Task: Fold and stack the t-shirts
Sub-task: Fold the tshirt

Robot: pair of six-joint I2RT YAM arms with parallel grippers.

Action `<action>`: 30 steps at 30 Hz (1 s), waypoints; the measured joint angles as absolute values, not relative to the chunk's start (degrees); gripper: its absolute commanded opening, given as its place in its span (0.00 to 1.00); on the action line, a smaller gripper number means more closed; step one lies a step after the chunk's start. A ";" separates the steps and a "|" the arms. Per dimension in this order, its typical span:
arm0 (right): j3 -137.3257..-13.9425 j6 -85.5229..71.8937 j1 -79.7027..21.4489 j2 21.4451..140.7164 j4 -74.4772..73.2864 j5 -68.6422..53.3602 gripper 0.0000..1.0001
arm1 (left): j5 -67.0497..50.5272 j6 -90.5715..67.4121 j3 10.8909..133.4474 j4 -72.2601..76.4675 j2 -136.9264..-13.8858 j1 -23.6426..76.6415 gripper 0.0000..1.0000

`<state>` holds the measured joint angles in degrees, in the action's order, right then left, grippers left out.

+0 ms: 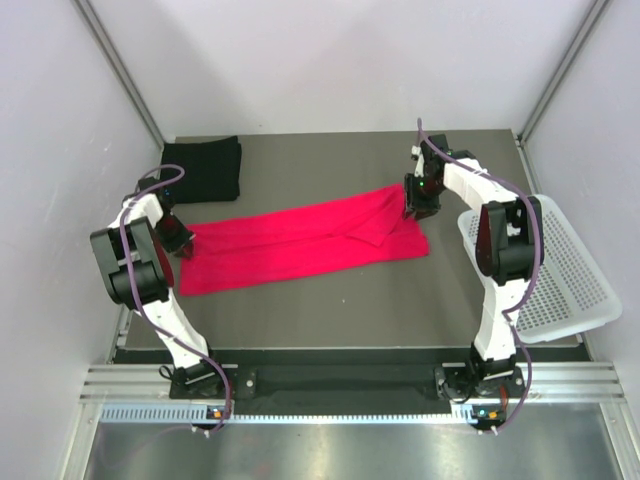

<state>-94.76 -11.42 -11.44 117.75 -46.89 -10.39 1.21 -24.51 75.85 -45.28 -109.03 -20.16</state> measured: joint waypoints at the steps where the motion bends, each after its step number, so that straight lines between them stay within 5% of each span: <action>1: -94.76 -11.44 -11.44 117.75 -46.92 -10.37 0.39 | 1.23 -24.71 75.85 -45.32 -109.03 -20.16 0.10; 2: -94.76 -11.44 -11.38 117.75 -46.94 -10.28 0.39 | 1.26 -24.84 75.88 -45.34 -109.03 -20.16 0.00; 30: -95.98 -14.98 -8.73 122.74 -42.96 -13.23 0.42 | 4.84 -26.96 76.03 -46.96 -104.18 -20.16 0.00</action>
<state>-95.98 -14.98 -8.73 122.74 -42.96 -13.23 4.84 -26.96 76.03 -46.96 -104.18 -20.16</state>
